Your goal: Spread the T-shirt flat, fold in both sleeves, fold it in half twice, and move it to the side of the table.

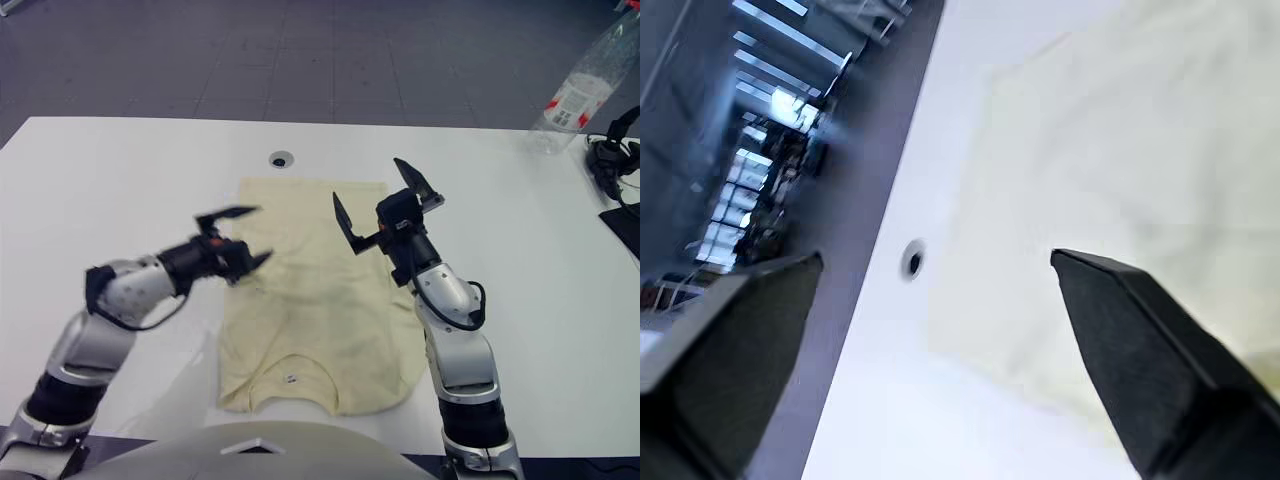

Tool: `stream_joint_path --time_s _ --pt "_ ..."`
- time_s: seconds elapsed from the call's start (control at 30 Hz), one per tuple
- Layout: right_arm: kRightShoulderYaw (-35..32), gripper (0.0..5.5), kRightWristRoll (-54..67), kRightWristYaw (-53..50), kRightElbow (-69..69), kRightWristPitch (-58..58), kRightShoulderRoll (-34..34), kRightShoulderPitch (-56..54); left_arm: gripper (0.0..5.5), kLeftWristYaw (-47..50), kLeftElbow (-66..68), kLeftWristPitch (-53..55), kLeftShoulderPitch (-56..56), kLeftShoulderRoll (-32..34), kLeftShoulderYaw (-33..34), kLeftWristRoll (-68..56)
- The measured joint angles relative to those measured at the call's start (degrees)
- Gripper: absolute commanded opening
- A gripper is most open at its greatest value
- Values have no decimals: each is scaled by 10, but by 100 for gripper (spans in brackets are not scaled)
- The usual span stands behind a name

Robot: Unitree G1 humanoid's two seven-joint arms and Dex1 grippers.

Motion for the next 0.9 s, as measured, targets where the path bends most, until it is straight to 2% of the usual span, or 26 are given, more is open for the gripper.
stream_joint_path --time_s 0.13,0.33,0.9 --pt "-7 540 8 4 1 0 -1 -5 537 22 60 -10 1 2 43 -41" --pt "-8 540 17 19 17 0 -3 -19 537 18 131 -8 31 -4 60 -119" --pt "-12 540 19 31 29 0 -12 -23 537 -24 119 8 89 -3 33 -182"
